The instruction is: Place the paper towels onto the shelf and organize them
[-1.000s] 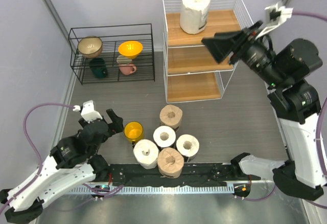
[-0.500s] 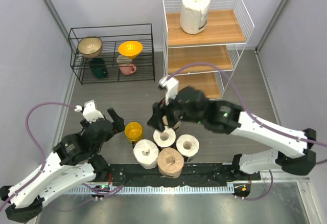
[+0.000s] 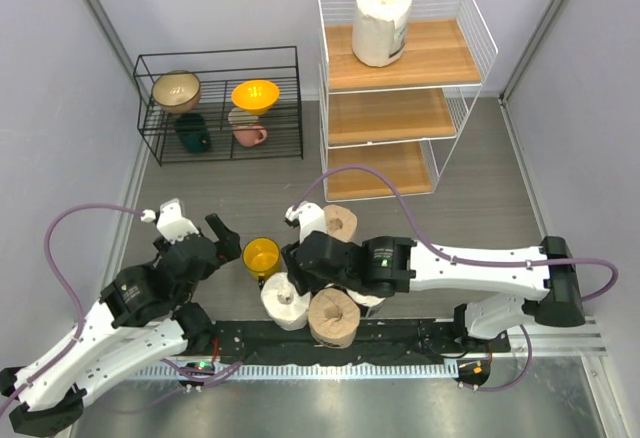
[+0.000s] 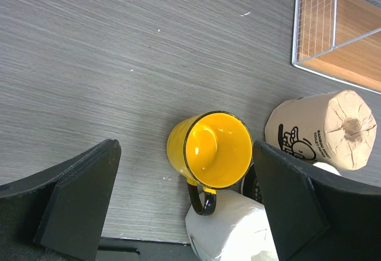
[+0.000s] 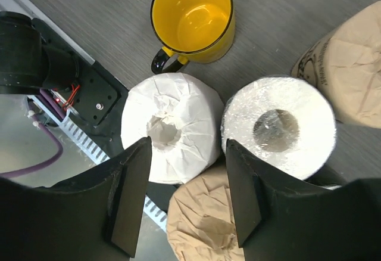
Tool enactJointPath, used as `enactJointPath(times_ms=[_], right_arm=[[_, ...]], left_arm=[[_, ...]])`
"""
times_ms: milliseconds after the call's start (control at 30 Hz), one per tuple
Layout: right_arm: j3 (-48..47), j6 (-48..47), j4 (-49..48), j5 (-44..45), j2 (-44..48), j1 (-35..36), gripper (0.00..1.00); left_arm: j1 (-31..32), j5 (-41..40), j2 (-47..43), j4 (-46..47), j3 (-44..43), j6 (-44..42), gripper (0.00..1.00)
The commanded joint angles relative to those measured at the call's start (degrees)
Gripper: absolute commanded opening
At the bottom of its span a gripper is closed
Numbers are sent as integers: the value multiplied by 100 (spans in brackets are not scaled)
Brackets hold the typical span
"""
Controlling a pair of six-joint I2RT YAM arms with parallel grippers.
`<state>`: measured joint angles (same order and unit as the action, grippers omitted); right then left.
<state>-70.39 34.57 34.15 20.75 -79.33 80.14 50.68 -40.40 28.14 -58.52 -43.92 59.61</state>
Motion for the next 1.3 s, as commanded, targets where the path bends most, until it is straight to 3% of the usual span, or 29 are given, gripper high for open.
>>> enactJointPath(times_ms=[0, 133, 467, 800, 1267], right_arm=[[-299, 761, 46, 490, -468, 318, 59], [-747, 1199, 688, 825, -952, 520, 60], [-414, 2326, 733, 1080, -1023, 608, 58], [-449, 2502, 944, 1124, -1155, 608, 65], [-159, 2713, 892, 1053, -1032, 608, 64]], left_arm=[[30, 32, 139, 51, -222, -11, 100], [30, 85, 323, 113, -275, -99, 100], [30, 77, 306, 245, -257, -187, 100], [30, 111, 394, 350, -301, -266, 100], [30, 155, 517, 438, -372, -345, 100]])
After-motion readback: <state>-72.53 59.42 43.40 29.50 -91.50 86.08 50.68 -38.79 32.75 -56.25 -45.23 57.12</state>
